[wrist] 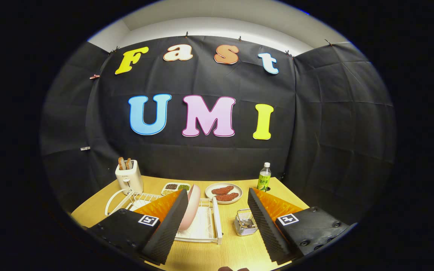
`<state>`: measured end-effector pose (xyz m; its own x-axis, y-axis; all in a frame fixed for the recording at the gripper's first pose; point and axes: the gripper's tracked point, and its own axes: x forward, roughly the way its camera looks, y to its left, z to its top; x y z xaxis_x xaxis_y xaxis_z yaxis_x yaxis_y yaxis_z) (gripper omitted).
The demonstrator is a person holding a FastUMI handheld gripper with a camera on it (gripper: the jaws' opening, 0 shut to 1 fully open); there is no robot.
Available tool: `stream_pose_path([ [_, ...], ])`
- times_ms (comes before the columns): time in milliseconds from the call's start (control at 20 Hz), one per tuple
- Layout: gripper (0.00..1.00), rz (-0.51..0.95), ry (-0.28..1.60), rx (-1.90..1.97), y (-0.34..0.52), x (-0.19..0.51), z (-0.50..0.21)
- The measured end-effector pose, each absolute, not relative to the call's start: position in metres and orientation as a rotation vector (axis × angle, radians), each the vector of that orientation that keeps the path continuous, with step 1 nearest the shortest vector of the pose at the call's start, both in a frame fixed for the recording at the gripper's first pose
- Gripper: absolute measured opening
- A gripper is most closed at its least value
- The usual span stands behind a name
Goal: Take the plate from the dish rack, then take the spoon from the basket and place it into the plate.
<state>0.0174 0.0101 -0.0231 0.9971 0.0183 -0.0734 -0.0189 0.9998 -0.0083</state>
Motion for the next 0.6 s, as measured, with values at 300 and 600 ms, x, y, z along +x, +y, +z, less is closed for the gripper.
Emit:
stream_pose_path([
  [300, 0.98, 0.021, 0.083, -0.029, 0.016, 0.028, -0.022],
  [600, 0.98, 0.047, 0.197, -0.072, 0.03, 0.064, -0.031],
])
